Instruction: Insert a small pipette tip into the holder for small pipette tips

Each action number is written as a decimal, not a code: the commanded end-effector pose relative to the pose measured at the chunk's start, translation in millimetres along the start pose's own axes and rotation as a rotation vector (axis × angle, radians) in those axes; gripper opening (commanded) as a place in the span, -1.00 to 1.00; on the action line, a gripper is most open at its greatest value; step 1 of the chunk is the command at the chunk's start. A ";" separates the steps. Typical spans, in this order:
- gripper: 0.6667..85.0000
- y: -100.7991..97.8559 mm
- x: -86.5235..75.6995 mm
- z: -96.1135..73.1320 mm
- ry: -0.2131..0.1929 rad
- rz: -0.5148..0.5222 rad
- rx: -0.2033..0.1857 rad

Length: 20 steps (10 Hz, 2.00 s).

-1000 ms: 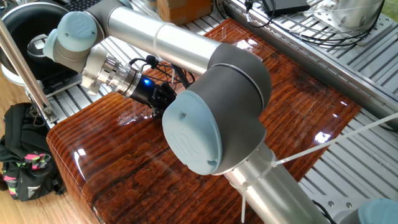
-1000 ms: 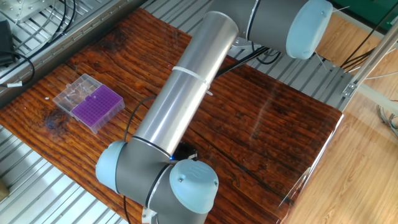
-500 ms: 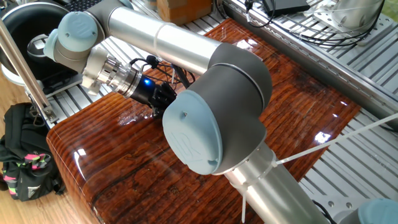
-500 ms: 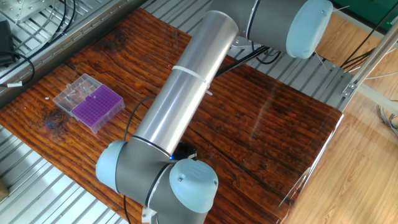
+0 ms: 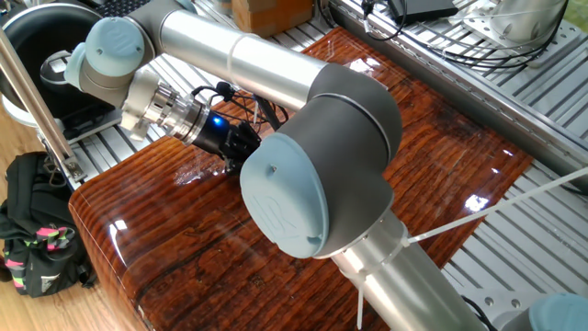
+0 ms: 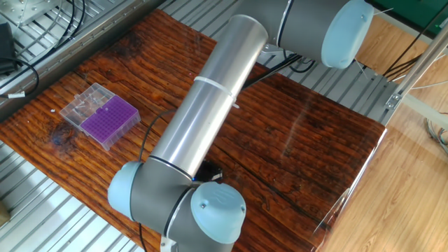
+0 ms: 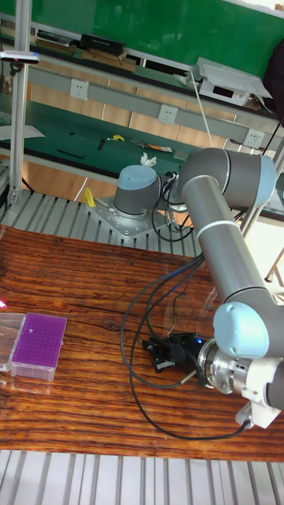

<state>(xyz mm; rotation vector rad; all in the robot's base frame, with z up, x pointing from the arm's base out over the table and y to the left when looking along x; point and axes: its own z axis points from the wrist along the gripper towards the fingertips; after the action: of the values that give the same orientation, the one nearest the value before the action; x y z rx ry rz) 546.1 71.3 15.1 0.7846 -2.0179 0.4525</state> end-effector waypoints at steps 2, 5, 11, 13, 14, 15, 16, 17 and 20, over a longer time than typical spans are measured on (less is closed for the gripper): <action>-0.45 -1.2 2.6 -2.8 0.023 0.007 0.008; -0.45 -1.7 -0.6 -2.8 0.034 0.010 0.016; -0.45 -0.6 1.2 -1.4 0.046 0.003 0.011; -0.45 1.2 -0.6 -0.7 0.040 -0.004 0.006; -0.46 1.7 -1.0 -0.6 0.039 -0.004 0.006; -0.46 1.5 -1.6 -0.5 0.037 -0.003 0.007; -0.47 1.3 -1.9 -0.3 0.037 -0.002 0.008; -0.48 0.8 -2.1 0.0 0.036 0.000 0.009; -0.49 2.3 -3.8 2.3 0.030 -0.003 0.005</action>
<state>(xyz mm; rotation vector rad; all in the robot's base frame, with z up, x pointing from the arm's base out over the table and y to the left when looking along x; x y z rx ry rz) 546.4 71.0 13.0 0.7770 -1.9814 0.4832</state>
